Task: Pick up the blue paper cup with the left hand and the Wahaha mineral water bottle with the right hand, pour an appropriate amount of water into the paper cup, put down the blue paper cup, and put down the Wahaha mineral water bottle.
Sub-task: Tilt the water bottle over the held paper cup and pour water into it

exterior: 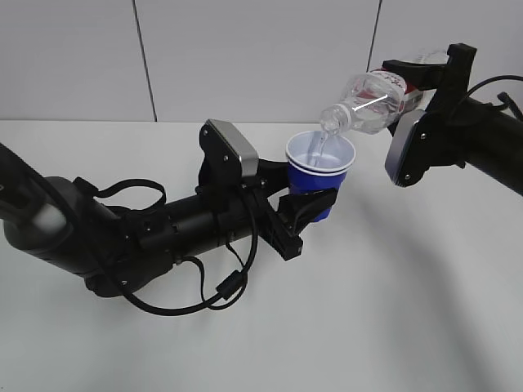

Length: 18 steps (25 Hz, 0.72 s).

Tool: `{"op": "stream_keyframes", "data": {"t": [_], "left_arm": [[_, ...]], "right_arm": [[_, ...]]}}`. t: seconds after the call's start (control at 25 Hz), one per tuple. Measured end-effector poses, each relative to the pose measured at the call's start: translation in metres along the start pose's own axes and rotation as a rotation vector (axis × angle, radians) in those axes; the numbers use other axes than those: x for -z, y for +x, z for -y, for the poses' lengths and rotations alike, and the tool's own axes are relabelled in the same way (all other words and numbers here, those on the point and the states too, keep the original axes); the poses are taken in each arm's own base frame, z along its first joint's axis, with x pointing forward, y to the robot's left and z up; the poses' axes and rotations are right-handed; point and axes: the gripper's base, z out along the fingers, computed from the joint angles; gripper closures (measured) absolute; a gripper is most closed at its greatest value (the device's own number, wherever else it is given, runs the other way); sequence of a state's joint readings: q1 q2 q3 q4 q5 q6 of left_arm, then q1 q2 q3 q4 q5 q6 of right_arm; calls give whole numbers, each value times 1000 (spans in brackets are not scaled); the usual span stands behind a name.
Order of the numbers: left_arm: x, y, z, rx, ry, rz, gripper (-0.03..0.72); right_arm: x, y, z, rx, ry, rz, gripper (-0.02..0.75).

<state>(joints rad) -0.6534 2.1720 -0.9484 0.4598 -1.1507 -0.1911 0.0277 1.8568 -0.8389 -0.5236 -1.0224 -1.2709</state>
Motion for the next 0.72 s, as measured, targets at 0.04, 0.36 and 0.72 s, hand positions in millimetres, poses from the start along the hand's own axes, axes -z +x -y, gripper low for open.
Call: {"op": "stream_keyframes", "data": {"t": [0.04,0.36,0.72], "left_arm": [[0,0,0,3,2,0,263],[0,0,1,2,7,-1,263],[0,0,1,0,15,-3,263]], "right_arm": [[0,0,0,0,0,0,288],[0,0,0,23,-1,4,288],[0,0,0,28,-1,4,288]]}}
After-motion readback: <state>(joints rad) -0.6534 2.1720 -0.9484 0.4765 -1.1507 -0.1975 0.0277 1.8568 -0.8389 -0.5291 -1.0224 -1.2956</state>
